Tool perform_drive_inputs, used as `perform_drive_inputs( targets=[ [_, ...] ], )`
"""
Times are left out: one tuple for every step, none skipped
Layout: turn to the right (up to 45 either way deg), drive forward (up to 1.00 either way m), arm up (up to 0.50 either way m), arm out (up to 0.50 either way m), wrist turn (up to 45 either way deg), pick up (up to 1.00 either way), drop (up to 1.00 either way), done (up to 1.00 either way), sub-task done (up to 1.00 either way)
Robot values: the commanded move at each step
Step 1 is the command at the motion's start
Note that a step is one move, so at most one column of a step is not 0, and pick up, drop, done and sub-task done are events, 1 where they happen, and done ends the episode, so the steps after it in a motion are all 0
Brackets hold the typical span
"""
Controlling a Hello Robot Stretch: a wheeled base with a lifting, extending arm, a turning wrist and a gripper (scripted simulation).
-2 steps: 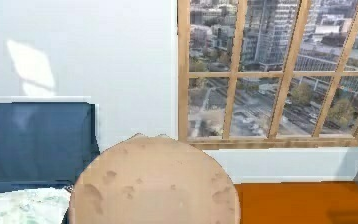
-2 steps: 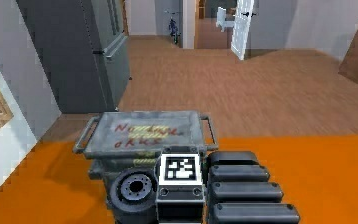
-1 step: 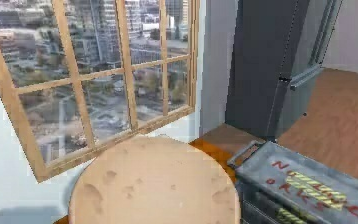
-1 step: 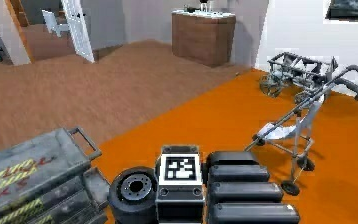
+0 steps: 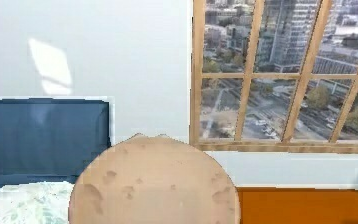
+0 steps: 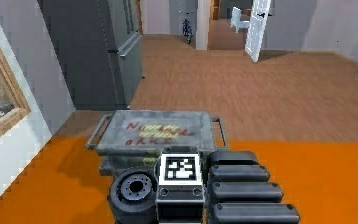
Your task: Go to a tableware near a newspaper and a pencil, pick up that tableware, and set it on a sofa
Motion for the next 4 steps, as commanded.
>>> perform_drive_inputs(
  targets=[
    [-45.0,0.00,0.00,0.00,0.0,0.00,0.00,0.00,0.00],
    [-6.0,0.00,0.00,0.00,0.0,0.00,0.00,0.00,0.00],
    [45.0,0.00,0.00,0.00,0.0,0.00,0.00,0.00,0.00],
    [45.0,0.00,0.00,0.00,0.0,0.00,0.00,0.00,0.00]
  ],
)
